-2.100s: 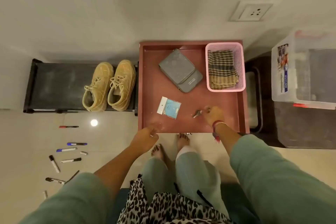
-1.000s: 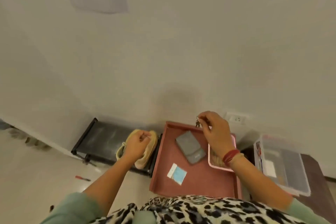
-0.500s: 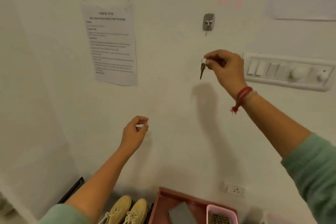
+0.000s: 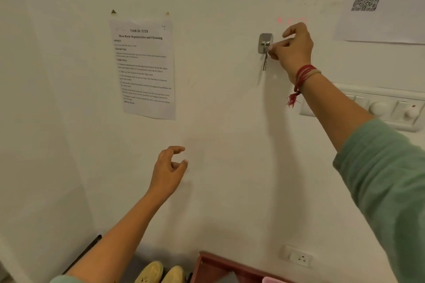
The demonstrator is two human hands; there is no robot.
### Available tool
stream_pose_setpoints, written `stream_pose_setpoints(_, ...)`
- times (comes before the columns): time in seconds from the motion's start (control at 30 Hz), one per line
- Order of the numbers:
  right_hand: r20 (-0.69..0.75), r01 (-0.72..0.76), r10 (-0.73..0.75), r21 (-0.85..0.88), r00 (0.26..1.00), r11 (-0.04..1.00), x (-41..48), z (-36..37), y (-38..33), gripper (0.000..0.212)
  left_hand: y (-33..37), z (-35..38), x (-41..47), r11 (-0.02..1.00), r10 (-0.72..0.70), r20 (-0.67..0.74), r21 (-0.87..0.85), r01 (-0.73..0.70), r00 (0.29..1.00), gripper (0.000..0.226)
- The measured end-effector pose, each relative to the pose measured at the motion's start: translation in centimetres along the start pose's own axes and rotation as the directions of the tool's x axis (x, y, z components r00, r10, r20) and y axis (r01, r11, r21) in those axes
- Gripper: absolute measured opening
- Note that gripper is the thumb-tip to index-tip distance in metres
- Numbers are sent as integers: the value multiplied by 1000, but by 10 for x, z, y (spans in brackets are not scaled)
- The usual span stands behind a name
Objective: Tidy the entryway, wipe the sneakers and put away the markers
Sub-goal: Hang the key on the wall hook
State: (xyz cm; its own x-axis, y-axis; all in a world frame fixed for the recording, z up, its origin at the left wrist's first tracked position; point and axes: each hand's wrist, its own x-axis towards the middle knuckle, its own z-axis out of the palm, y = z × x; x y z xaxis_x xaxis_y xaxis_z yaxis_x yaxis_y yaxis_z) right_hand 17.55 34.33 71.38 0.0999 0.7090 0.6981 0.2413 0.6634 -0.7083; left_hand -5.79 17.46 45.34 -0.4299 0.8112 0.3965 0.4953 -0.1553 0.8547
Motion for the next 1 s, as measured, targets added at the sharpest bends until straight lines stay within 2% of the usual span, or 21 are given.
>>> stream_pose_setpoints(0.3,-5,36,-38,-188,999,981,14,11,8,39,-8,2,-5,1000,-22,8,-3,22,1000,26)
stream_pose_setpoints(0.57,-57,17,-21,-62,998,998,-12,8,16,37,-27,10,-23,999,-39,-29,-19,38,999,26)
stream_pose_setpoints(0.63,-162,111,-109,3,981,994,-34,1,16,32,-33,12,-31,999,-24,-70,-40,22,997,29)
stream_pose_setpoints(0.73,-353,330,-287,65,891,942,-101,-14,21,24,-46,16,-49,997,-40,-134,-69,31,990,32)
stream_pose_setpoints(0.8,-311,371,-327,93,892,924,-167,-22,38,22,-60,23,-67,995,-75,-152,-80,64,986,33)
stream_pose_setpoints(0.87,-174,333,-317,74,932,940,-238,-28,65,21,-78,32,-92,992,-114,-136,-74,105,984,34)
stream_pose_setpoints(0.93,-29,216,-216,31,976,976,-307,-35,96,16,-99,40,-121,985,-173,-93,-46,169,981,35)
stream_pose_setpoints(1.0,90,49,-44,-56,995,997,-368,-44,121,11,-121,47,-151,968,-252,-37,5,252,967,35)
